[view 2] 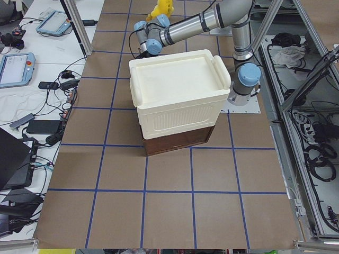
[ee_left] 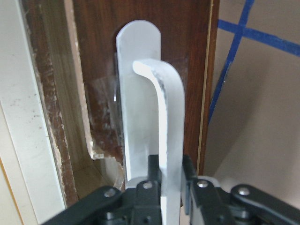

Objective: Pull drawer sideways
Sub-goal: 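Keep pulling the drawer outward with the left gripper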

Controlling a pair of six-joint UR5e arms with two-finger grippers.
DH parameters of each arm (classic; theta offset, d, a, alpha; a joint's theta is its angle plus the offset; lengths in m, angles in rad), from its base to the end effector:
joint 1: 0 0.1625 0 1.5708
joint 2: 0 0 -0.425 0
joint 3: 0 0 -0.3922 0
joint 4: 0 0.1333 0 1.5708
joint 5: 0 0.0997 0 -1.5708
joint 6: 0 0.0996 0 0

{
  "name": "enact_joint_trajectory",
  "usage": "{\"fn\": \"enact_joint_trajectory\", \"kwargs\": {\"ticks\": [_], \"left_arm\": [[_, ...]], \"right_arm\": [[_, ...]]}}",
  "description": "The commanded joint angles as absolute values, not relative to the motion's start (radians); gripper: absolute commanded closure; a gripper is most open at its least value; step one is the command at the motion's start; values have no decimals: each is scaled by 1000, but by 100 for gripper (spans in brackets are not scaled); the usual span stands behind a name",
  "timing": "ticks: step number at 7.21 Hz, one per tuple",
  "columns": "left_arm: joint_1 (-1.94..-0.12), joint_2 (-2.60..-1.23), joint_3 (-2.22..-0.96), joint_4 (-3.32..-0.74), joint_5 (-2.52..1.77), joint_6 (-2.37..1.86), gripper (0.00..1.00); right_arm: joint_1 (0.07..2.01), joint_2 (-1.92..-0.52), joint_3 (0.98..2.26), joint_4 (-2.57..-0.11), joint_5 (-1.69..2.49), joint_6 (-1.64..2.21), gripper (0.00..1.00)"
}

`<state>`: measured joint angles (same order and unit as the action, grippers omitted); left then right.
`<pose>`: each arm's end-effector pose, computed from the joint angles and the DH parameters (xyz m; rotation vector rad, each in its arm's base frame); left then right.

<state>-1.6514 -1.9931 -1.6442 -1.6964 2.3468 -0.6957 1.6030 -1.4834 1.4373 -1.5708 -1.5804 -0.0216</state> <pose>-0.1083 -0.5519 0.2478 -0.3888 2.1728 0.3118 0.1494 -0.5285 0.5091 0.0839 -3.1303 0.0723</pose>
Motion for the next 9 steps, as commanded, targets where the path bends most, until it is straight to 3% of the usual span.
{"fn": "enact_joint_trajectory", "kwargs": {"ticks": [1, 9], "left_arm": [[-1669, -2005, -1635, -1697, 2344, -712, 86], [-1701, -2040, -1572, -1726, 2309, -735, 83]], "right_arm": [[1603, -1483, 1437, -1571, -1580, -21, 0], [1603, -1483, 1437, -1571, -1580, -21, 0]]}}
